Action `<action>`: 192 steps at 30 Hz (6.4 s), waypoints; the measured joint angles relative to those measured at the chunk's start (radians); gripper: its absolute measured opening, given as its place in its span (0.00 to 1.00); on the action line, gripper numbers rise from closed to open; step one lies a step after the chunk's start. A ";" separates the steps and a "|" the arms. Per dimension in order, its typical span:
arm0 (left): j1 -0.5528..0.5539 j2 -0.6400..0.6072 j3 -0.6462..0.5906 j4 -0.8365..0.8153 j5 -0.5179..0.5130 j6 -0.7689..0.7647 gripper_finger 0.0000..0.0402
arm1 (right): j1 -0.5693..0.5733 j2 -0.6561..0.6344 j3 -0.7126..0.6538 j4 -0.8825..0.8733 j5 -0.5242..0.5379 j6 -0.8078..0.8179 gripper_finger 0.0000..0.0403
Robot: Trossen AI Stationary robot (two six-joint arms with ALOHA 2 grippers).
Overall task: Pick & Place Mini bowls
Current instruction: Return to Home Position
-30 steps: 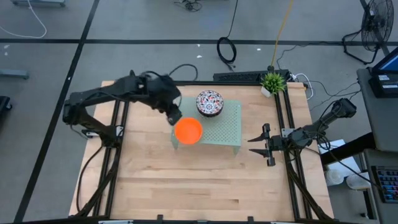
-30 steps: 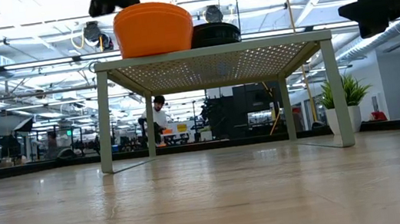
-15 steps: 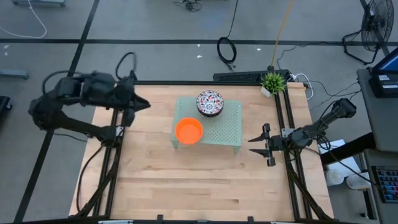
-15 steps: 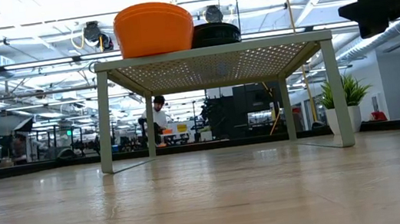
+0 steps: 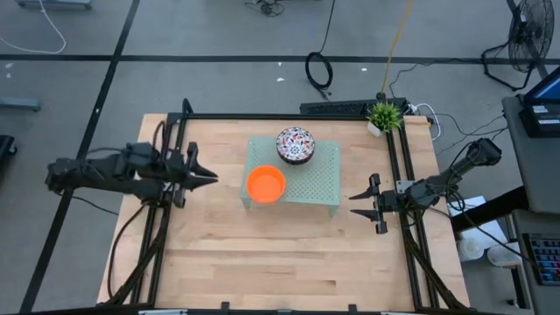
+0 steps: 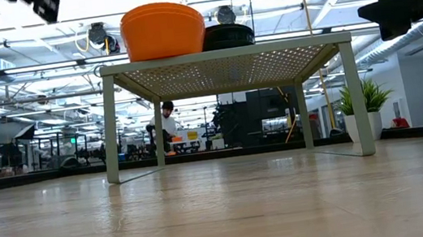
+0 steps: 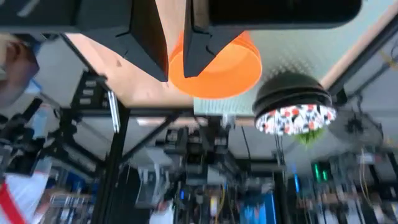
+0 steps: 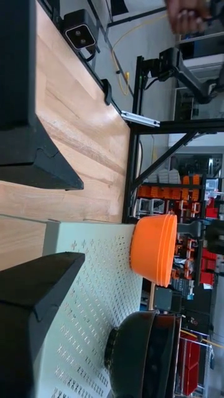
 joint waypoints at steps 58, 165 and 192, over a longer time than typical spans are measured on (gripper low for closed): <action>-0.087 -0.384 -0.604 0.306 -0.113 0.055 0.13 | 0.000 0.000 0.000 0.000 0.000 0.000 0.40; -0.087 -0.384 -0.603 0.306 -0.112 0.055 0.13 | 0.000 0.000 0.000 0.000 0.000 0.000 0.40; -0.087 -0.384 -0.603 0.306 -0.112 0.055 0.13 | 0.000 0.000 0.000 0.000 0.000 0.000 0.40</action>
